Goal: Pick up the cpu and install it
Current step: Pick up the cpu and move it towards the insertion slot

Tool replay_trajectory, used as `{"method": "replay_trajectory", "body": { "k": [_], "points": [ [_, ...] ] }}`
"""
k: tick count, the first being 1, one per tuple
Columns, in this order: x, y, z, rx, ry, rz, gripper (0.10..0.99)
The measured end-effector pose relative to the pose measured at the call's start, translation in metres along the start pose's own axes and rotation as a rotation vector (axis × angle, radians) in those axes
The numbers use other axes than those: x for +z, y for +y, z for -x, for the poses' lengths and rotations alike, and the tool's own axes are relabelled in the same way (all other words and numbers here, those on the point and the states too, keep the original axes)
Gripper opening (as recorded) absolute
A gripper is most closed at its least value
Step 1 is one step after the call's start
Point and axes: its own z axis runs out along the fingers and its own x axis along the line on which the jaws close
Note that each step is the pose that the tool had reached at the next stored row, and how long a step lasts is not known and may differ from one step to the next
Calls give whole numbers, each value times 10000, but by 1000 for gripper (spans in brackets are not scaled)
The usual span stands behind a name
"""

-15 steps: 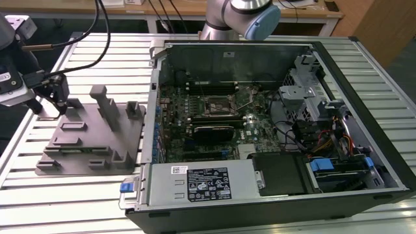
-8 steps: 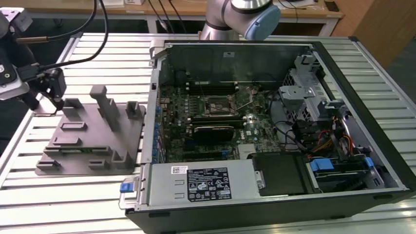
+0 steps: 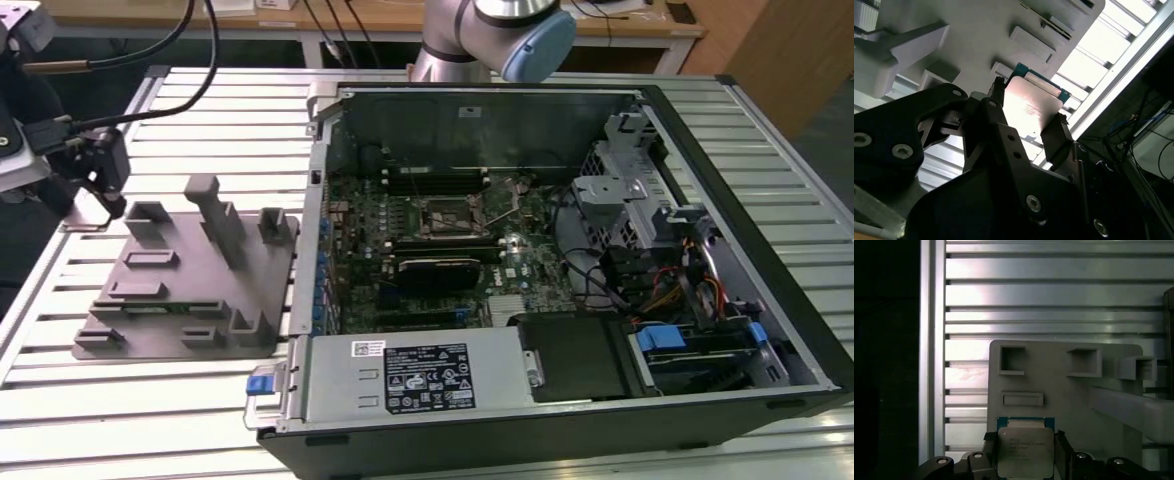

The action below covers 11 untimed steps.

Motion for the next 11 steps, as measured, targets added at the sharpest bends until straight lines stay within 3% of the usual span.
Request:
{"method": "replay_trajectory", "body": {
  "k": [11],
  "points": [
    [-199,9,2,0,-1,0,541]
  ]
}}
